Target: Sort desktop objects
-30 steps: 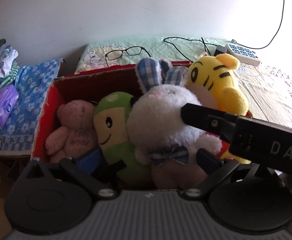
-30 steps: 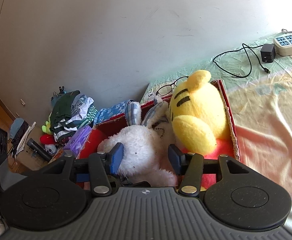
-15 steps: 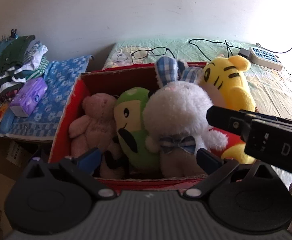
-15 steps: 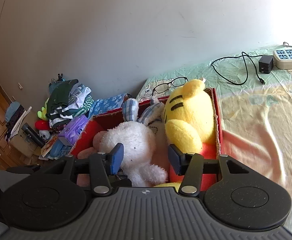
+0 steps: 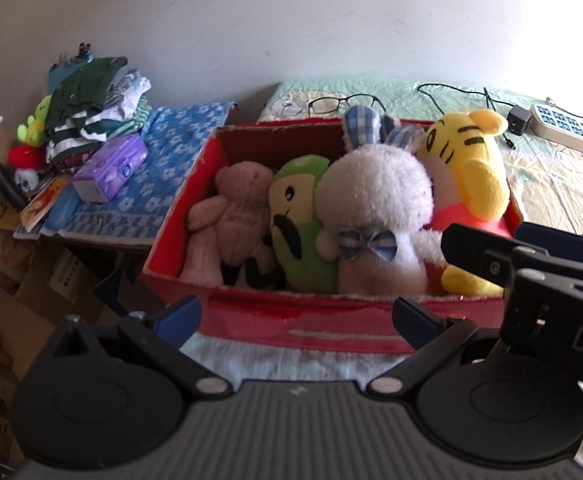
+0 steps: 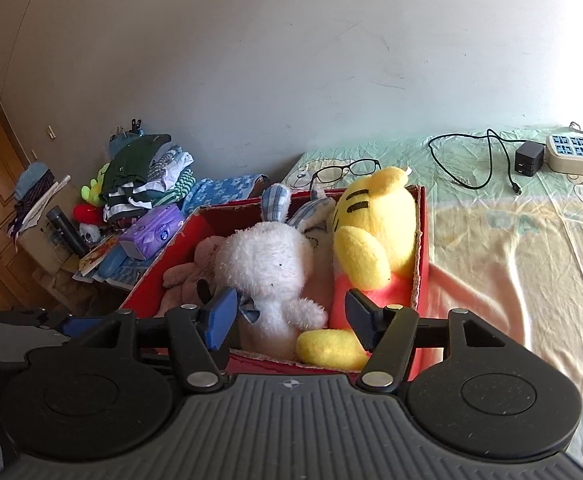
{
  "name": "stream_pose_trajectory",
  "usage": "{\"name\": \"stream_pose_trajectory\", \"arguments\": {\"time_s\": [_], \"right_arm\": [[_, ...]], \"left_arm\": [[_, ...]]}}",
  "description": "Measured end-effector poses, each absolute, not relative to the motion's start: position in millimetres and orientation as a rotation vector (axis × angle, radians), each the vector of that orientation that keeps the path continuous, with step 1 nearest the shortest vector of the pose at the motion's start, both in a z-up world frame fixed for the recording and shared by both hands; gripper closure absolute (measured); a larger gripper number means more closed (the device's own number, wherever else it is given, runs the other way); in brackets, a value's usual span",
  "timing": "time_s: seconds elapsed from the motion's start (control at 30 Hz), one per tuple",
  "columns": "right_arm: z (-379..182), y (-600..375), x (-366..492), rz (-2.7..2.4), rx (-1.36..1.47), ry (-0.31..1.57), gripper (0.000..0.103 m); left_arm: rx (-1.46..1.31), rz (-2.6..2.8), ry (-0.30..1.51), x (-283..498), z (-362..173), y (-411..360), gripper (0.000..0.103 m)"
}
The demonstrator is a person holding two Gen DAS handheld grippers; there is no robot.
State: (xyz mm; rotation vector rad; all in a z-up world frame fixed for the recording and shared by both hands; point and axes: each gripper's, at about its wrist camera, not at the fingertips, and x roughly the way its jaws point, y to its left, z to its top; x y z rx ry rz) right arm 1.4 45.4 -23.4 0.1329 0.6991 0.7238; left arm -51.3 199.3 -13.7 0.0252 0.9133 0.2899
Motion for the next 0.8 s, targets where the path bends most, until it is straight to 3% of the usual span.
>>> {"name": "stream_pose_trajectory", "arguments": {"time_s": [0.33,0.8], "right_arm": [[-32.0,33.4,-16.7,0.663,0.062,0.711,0.027],[-55.6,1.2,-22.7,0.535,0.018,0.811,0.025]], "left_arm": [[0.004,0.327,0.982,-67.6,-32.9,182.3,0.002],[0.034,0.255,1.095,-65.9,-68.8,139.6,0.002]]}}
